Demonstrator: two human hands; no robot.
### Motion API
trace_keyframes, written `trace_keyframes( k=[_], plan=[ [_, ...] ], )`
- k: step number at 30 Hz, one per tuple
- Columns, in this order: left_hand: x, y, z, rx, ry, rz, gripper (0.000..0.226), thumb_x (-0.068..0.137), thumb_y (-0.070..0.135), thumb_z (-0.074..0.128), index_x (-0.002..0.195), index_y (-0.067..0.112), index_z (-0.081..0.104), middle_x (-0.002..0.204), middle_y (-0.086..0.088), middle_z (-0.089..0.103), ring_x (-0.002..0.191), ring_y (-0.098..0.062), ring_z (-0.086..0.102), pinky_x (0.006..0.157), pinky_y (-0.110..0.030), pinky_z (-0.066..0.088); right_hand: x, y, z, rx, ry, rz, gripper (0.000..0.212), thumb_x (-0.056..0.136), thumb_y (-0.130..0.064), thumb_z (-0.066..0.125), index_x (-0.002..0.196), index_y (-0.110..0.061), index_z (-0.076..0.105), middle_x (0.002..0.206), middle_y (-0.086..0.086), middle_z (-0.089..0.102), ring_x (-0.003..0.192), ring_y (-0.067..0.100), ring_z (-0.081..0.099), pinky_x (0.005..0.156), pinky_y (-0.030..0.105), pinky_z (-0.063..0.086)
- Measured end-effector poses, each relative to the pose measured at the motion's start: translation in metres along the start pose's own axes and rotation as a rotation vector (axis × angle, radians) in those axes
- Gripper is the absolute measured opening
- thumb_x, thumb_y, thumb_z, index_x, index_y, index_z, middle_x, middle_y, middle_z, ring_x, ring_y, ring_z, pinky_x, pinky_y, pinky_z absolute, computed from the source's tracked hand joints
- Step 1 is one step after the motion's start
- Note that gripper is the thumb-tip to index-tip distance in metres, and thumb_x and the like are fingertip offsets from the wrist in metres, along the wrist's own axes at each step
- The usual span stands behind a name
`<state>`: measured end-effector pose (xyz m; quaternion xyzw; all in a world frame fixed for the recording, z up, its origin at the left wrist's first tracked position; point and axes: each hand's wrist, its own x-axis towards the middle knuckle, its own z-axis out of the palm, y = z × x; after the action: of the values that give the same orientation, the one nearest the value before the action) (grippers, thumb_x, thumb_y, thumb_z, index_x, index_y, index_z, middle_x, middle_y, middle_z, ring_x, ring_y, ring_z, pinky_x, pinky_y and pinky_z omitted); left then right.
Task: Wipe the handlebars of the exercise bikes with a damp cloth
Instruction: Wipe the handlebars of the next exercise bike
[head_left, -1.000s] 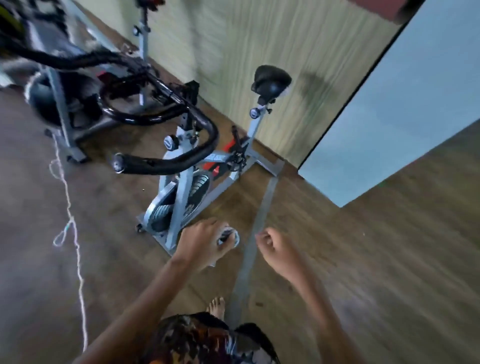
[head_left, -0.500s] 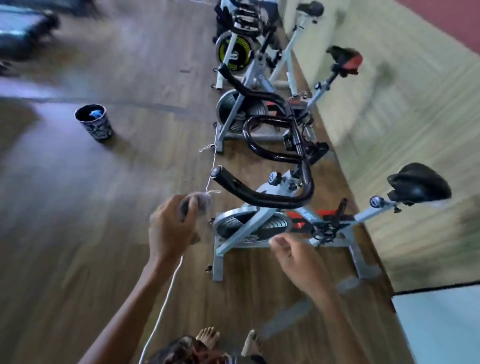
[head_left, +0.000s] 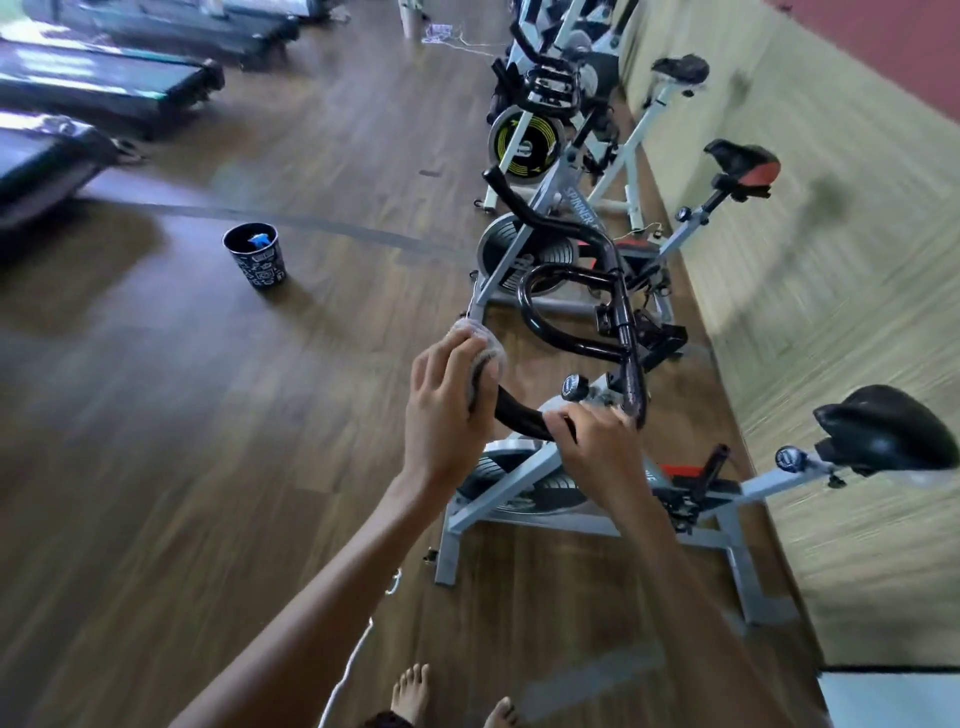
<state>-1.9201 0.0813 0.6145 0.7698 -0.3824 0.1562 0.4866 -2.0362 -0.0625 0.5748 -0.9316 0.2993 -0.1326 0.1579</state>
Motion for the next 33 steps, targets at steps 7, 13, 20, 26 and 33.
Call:
trace_keyframes(
  k=[7, 13, 20, 26, 33],
  plan=[
    [0.028, 0.006, -0.003, -0.111, -0.029, -0.149, 0.023, 0.101, 0.015, 0.048, 0.079, 0.013, 0.057, 0.073, 0.024, 0.06, 0.073, 0.006, 0.052, 0.07, -0.019, 0.042, -0.004, -0.001, 0.019, -0.035, 0.225, 0.015, 0.05, 0.094, -0.049, 0.03, 0.079, -0.017, 0.065, 0.073, -0.004, 0.066, 0.071, 0.019, 0.059, 0.086, 0.038, 0.041],
    [0.03, -0.019, 0.006, -0.174, -0.051, -0.147, 0.031, 0.102, 0.02, 0.047, 0.079, 0.003, 0.058, 0.072, 0.004, 0.054, 0.061, -0.001, 0.044, 0.06, -0.012, 0.033, -0.006, -0.003, 0.029, -0.05, 0.36, 0.024, 0.046, 0.095, -0.044, 0.033, 0.076, -0.015, 0.064, 0.07, -0.002, 0.065, 0.068, 0.02, 0.057, 0.084, 0.037, 0.039],
    [0.008, -0.02, 0.005, -0.112, -0.019, 0.119, 0.012, 0.098, 0.006, 0.052, 0.093, 0.005, 0.063, 0.105, 0.0, 0.064, 0.1, -0.005, 0.051, 0.093, -0.017, 0.038, -0.004, -0.005, 0.035, -0.033, 0.425, 0.054, 0.043, 0.094, -0.041, 0.034, 0.072, -0.016, 0.062, 0.065, -0.004, 0.062, 0.065, 0.018, 0.055, 0.083, 0.037, 0.039],
    [0.027, -0.012, -0.005, -0.214, -0.155, -0.089, 0.023, 0.101, 0.009, 0.049, 0.079, 0.011, 0.056, 0.077, 0.017, 0.053, 0.069, 0.0, 0.051, 0.066, -0.017, 0.038, -0.003, -0.006, 0.038, -0.055, 0.454, 0.077, 0.045, 0.095, -0.039, 0.035, 0.071, -0.015, 0.064, 0.062, -0.004, 0.06, 0.062, 0.017, 0.054, 0.085, 0.038, 0.042],
    [0.05, -0.026, -0.014, -0.2, -0.394, 0.004, 0.026, 0.102, 0.014, 0.047, 0.077, 0.011, 0.053, 0.067, 0.011, 0.054, 0.062, 0.001, 0.051, 0.064, -0.019, 0.039, -0.002, -0.003, 0.043, -0.061, 0.428, 0.106, 0.048, 0.096, -0.041, 0.032, 0.077, -0.014, 0.067, 0.069, -0.002, 0.065, 0.07, 0.019, 0.056, 0.089, 0.038, 0.04]
  ],
)
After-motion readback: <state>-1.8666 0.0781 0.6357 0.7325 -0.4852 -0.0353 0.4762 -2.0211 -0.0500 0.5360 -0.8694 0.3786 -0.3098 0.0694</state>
